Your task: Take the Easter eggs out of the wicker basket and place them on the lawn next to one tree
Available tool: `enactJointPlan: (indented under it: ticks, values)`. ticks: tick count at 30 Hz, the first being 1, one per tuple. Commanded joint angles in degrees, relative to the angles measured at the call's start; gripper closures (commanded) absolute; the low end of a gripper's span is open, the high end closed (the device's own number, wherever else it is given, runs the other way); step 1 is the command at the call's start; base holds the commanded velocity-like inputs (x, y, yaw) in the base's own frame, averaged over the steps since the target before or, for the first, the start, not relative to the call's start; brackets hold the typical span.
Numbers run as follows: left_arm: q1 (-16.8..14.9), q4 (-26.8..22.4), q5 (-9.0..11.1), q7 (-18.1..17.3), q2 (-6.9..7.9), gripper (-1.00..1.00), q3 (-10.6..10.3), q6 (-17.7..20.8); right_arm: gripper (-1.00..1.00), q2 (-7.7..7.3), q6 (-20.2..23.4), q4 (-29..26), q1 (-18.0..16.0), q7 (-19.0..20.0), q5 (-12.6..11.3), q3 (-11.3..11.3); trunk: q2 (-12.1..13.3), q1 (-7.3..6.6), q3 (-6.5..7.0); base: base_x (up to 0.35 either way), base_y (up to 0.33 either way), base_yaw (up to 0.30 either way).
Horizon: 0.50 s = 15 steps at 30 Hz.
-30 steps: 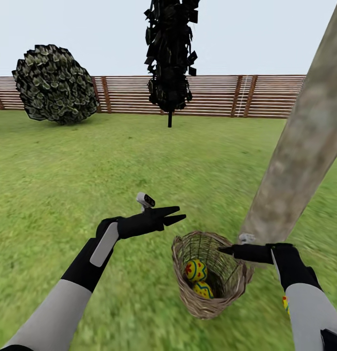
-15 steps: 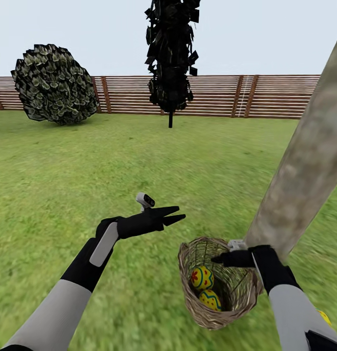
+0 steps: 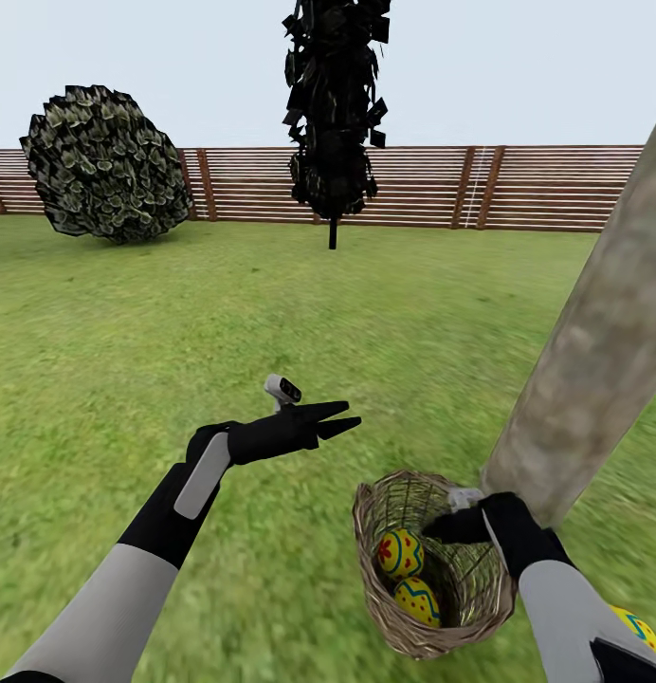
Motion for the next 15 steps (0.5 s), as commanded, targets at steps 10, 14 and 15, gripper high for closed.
enactJointPlan:
  ticks: [10, 14, 15]
  values:
    - [-0.04, 0.03, 0.07, -0.02, -0.02, -1.0, -0.1, 0.2, -1.0, 0.13, 0.23, 4.96, -0.04, -6.02, 0.91, -0.3, -0.02, -0.01, -0.05, 0.0, 0.0, 0.0]
    - [-0.04, 0.03, 0.11, -0.04, -0.01, -1.0, -0.11, 0.2, -1.0, 0.12, 2.43, 5.56, -0.04, -6.06, 0.75, -0.31, -0.02, -0.01, -0.05, 0.0, 0.0, 0.0]
    - [-0.04, 0.03, 0.14, -0.06, -0.01, -1.0, -0.09, 0.2, -1.0, 0.13, 4.13, 5.57, -0.04, -6.01, 0.71, -0.31, -0.02, -0.01, -0.05, 0.0, 0.0, 0.0]
